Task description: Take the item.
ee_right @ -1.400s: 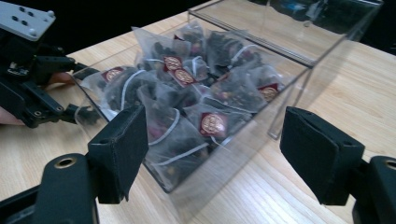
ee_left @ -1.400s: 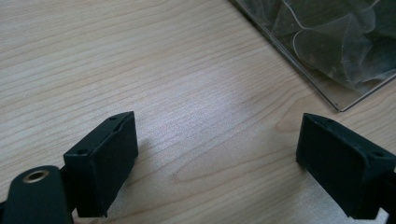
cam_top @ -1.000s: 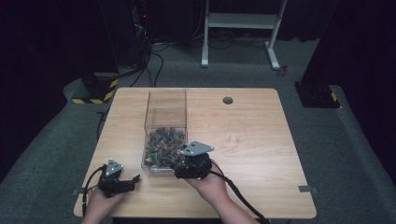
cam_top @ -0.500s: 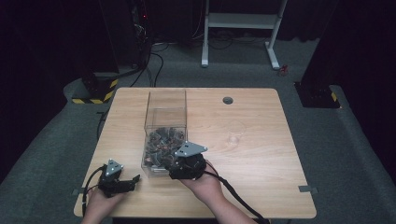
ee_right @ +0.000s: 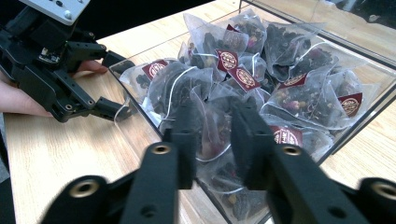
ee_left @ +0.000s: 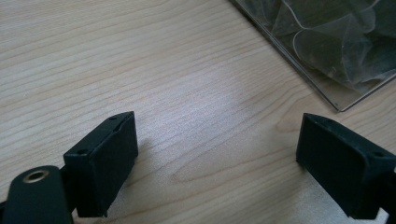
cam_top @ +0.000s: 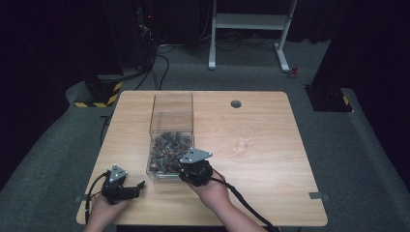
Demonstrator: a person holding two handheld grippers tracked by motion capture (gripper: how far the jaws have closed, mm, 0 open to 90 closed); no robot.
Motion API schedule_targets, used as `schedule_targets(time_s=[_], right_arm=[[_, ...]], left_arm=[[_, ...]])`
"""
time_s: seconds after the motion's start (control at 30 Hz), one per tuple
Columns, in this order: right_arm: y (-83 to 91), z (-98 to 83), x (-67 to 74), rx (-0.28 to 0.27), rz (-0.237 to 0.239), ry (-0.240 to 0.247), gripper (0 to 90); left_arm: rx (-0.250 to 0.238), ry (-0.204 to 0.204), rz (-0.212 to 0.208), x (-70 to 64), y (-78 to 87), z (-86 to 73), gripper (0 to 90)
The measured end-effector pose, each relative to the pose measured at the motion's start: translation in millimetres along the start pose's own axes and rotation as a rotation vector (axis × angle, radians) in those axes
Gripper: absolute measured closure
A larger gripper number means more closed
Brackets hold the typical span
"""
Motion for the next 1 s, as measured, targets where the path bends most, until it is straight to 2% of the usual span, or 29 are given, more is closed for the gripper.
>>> schedule_targets(time_s=[0.1,0.33,0.63,1.0], right_arm=[[-0.6,-1.2,-0.5,0.002,-0.003,0.004,79.6],[-3.3,-3.9,-1.2,0.017,-0.004,0.004,81.5],[-3.5,-4.1,-0.1,0.014,0.001,0.012,89.4],[-2.9,-3.7,0.3,0.012,-0.001,0.014,90.0]], left_arm=[[-0.001,0.0,-0.001,0.0,-0.1,0.0,13.0],[-0.001,0.0,-0.001,0.0,-0.1,0.0,13.0],[0.0,0.0,-0.001,0.0,0.0,0.0,12.9],[0.0,0.0,0.0,-0.1,0.0,0.0,13.0]])
Point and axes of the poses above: each handheld gripper's, and its own axes: y roughly backward along the jaws, z roughly out of its top, x roughly to its left, the point moved 5 cm from there along -y, roughly forward along the jaws, and after that the axes turned 12 degrees about x, right-handed, at the moved point
